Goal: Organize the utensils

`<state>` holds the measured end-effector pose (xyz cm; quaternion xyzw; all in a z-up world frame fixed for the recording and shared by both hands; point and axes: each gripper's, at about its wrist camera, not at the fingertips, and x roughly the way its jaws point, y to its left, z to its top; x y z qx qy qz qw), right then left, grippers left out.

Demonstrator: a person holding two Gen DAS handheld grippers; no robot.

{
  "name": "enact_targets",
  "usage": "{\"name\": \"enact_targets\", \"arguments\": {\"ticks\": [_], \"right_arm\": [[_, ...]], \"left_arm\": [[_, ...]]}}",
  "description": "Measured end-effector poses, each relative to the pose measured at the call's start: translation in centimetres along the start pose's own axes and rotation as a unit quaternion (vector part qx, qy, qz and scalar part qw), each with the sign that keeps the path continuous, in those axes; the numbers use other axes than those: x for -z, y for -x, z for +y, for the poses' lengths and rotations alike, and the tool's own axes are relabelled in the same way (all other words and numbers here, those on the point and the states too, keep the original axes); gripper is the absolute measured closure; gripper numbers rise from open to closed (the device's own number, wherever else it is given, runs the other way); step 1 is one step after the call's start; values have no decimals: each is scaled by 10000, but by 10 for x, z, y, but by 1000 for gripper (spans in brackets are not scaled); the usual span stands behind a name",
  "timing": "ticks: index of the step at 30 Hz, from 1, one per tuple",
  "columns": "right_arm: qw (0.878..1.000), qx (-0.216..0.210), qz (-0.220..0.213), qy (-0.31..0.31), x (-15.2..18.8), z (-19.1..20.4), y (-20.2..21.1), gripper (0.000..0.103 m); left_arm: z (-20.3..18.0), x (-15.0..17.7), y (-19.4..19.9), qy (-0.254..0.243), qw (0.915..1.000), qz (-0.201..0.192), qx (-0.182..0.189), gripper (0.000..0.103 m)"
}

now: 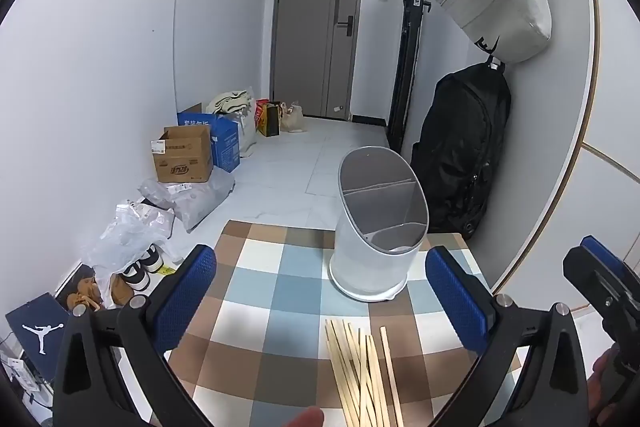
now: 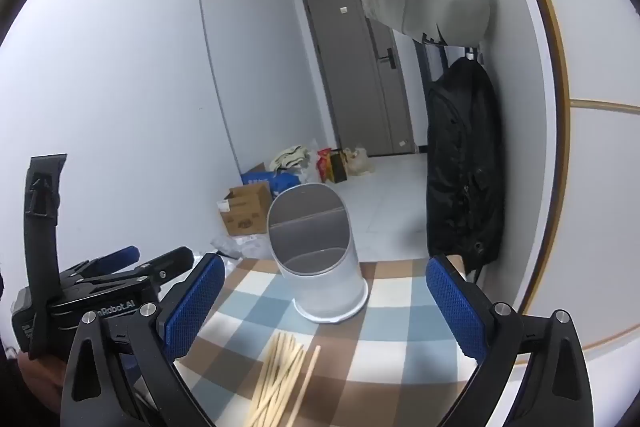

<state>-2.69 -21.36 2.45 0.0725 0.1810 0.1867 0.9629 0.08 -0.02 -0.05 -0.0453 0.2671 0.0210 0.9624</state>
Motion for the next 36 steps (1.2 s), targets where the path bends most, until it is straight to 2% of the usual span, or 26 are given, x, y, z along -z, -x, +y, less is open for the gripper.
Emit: {"name": "enact_targets", "arguments": {"ticks": [6,8,10,23,36], "right_arm": [[10000,-34,12,-17,1,-3,-1,1],[10000,-49,5,4,2,-2,0,1],[10000,-50,8,-45,0,-3,1,1],[10000,-34,13,-34,-1,0,-3,1],[10000,-12,-11,-24,-1,2,-4,1]], "left_arm": [[1,-3,-9,161,9997,97,-151,1],[2,0,2,133,9999,-50,77,1],[5,-1,2,111,9998,-38,140,1],[-5,1,9,-245,9995,-185,76,1],[-6,4,8,-194,9996,-177,109,1]]}}
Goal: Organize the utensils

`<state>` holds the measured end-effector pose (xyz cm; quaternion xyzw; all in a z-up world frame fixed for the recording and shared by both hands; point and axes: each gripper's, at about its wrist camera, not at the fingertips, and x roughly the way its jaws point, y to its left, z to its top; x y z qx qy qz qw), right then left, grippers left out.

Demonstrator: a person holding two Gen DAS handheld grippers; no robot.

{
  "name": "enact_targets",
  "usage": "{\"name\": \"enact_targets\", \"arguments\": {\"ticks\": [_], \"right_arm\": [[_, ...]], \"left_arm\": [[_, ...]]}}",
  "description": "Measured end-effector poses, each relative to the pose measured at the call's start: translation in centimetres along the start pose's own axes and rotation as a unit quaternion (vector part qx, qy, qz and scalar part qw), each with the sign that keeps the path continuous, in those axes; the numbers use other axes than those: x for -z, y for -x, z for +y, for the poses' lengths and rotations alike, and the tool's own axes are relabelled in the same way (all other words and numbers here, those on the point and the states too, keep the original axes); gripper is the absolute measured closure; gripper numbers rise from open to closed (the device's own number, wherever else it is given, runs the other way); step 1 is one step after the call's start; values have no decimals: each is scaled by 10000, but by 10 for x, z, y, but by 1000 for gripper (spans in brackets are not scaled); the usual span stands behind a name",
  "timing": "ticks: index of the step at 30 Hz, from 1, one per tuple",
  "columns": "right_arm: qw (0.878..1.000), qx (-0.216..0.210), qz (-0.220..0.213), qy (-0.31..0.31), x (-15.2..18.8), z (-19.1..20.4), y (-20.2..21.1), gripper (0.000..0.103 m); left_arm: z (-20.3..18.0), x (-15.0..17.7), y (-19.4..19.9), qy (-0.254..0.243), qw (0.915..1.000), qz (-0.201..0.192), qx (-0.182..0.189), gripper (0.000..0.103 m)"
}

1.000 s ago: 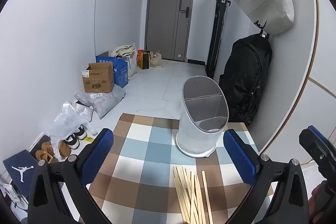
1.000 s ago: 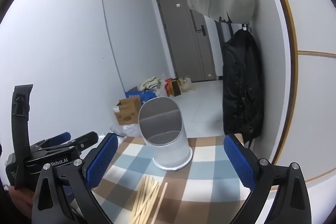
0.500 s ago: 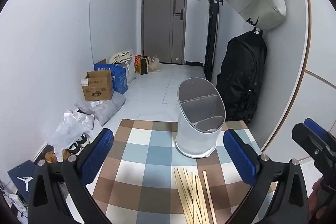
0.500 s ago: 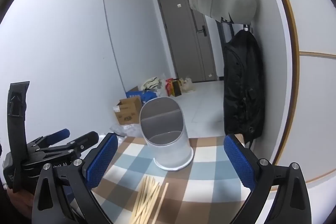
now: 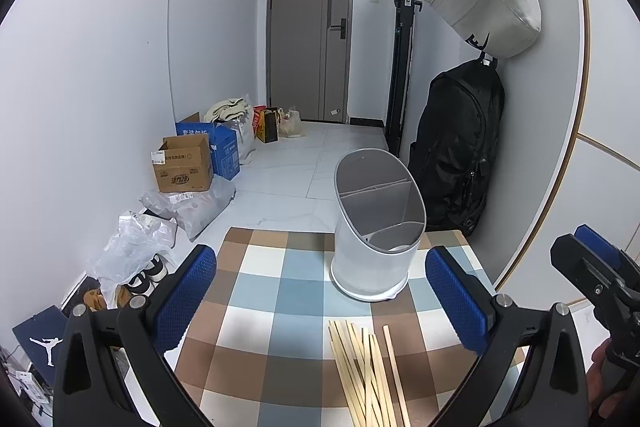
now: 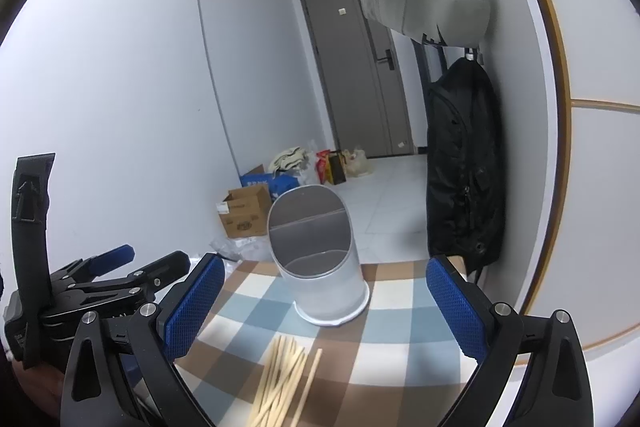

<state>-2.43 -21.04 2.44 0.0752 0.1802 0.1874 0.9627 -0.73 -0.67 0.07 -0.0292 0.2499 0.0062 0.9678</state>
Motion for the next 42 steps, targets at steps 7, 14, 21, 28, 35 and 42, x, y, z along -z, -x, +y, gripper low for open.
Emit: {"name": "enact_targets", "arguments": {"ticks": [7,14,21,28,35,42], "right_arm": [[10000,-7,-7,4,0,0,0,1],[10000,-7,-1,-10,0,-1,0,1],[10000,3,-28,-2,0,-1,2,1],[10000,17,-51,19,-1,0,5,1],[10000,-5,-41,19,-2,0,6,1],[10000,-15,22,-23,-4,0,0,1]], "left_arm": [[2,-1,0,37,10000,41,32,1],[4,-2,-1,88,9999,73,42,1],[5,-2,-3,113,9999,78,73,1],[5,-2,-3,111,9999,77,74,1],[5,-1,-3,109,9999,82,74,1],[5,-1,-5,127,9998,131,96,1]]}}
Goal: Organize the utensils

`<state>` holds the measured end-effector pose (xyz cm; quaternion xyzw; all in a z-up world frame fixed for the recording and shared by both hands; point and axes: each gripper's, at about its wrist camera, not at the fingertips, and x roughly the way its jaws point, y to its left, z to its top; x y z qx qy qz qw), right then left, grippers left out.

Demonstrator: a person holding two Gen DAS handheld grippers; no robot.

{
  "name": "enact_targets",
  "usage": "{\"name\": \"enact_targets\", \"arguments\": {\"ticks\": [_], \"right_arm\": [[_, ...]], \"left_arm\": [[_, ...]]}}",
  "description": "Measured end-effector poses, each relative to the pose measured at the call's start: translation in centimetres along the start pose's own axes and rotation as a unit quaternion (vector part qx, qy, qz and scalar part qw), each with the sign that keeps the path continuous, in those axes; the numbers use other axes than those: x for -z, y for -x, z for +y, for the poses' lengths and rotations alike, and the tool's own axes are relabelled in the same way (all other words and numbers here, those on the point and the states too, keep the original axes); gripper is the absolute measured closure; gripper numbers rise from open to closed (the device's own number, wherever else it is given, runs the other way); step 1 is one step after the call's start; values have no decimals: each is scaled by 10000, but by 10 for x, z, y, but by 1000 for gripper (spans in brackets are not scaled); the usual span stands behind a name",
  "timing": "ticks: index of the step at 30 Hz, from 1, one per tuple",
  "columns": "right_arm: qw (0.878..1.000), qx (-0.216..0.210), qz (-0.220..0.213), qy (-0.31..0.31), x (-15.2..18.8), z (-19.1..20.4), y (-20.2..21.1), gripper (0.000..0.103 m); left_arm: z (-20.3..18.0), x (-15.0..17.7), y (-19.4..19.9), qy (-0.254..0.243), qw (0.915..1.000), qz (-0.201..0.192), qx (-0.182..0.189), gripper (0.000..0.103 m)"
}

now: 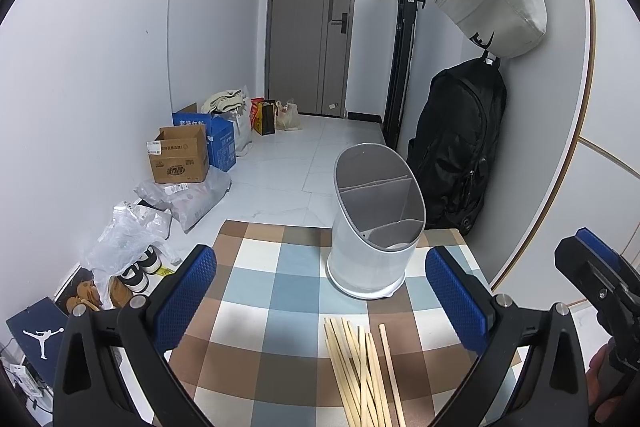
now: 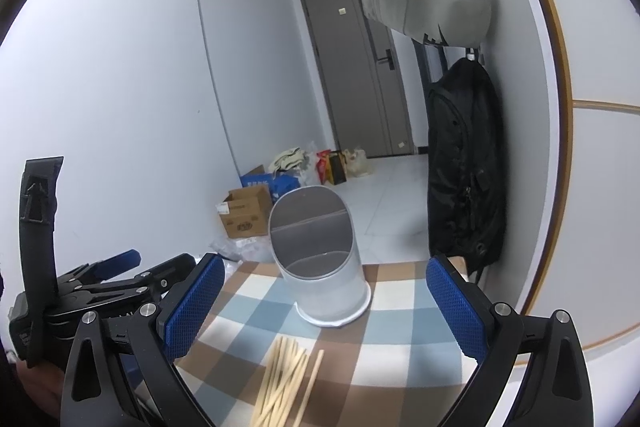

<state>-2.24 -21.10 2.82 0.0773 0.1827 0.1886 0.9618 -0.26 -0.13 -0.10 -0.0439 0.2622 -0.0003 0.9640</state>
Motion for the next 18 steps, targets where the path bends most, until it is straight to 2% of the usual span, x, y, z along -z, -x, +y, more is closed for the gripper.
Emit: {"name": "enact_targets", "arguments": {"ticks": [9,11,13,18], "right_arm": [[9995,41,306,8,5,1,-19,2],[9987,57,500,14,8,1,-30,6],[9976,8,697,-25,12,0,-39,14],[9897,-52,1432,-56,28,-1,-73,27]], "left_arm": [[10,-4,-12,77,9997,245,-17,1],[16,-4,-17,146,9993,354,-52,1],[22,-4,-23,198,9985,490,-131,1],[39,-4,-33,321,9970,664,-225,1]]}}
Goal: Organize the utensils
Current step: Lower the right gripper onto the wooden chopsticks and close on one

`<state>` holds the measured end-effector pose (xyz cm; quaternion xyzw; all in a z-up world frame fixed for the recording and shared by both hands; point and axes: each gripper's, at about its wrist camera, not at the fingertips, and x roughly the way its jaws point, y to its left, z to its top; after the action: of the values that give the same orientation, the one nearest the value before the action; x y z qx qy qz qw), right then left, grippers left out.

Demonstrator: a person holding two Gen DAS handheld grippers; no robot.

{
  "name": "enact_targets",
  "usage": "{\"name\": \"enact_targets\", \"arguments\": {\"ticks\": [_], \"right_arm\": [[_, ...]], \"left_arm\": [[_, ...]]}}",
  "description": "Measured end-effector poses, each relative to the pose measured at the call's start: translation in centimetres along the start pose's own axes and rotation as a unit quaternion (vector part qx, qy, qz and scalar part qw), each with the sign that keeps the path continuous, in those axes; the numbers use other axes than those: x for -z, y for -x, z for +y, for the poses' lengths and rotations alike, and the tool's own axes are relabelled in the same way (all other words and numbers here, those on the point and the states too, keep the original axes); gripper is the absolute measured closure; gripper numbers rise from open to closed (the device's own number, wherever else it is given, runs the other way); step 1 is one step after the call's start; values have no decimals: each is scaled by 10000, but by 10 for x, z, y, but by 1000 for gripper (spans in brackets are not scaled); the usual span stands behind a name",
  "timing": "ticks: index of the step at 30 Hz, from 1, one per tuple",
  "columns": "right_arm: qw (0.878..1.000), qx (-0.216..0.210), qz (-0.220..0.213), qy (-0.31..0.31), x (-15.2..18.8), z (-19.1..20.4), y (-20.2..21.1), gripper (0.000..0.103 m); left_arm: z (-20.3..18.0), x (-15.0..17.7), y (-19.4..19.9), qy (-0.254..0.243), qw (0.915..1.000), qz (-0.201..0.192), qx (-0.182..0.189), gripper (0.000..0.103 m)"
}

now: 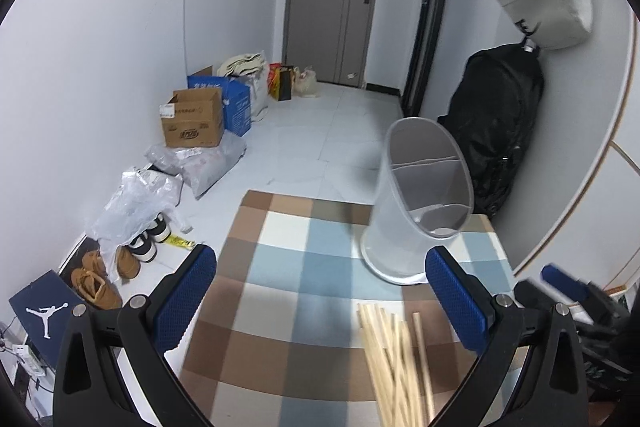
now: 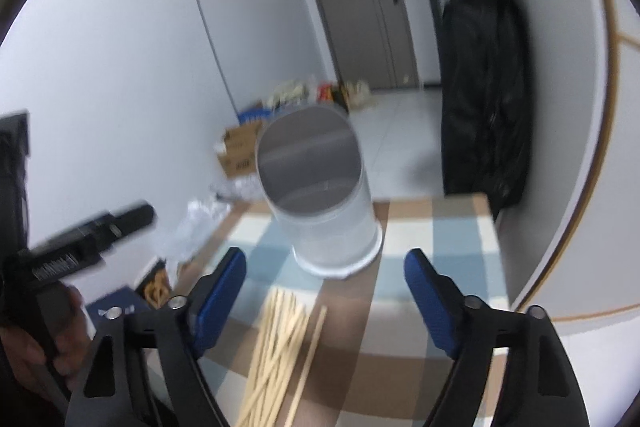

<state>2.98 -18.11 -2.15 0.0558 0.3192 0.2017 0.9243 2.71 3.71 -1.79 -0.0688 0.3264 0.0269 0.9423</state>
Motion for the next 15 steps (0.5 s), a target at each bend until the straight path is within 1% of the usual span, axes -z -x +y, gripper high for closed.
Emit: {"name": "enact_targets", "arguments": {"ticks": [2,3,4,5,6,7,8,10,15], "right_arm": [[9991,-4,423,22,5,-1,-20,40],[9983,-10,588,9,8,-1,-28,44],[9962,-25,865,4,12,-2,-41,47],[9943,41,1064,1,15,-3,-50,51],[9923,102,1231,-40,19,-5,-57,58],[9908,60,1350,-73,22,-6,-64,62],[9876,5,1567,-104,25,-6,-73,63],[9841,2,1773,-135,27,-7,-83,65],[9774,-131,2111,-36,30,1,-100,65]], "left_arm": [[8,-1,-5,77,9999,98,-59,1],[12,-2,-8,118,9998,138,-70,1],[16,-3,-11,178,9996,192,-78,1],[20,-3,-13,223,9994,233,-91,1],[24,-3,-16,274,9992,281,-123,1],[27,-4,-17,303,9989,318,-144,1],[29,-4,-19,327,9987,348,-160,1],[34,-5,-22,397,9983,391,-161,1],[47,-6,-29,535,9970,553,-94,1]]}}
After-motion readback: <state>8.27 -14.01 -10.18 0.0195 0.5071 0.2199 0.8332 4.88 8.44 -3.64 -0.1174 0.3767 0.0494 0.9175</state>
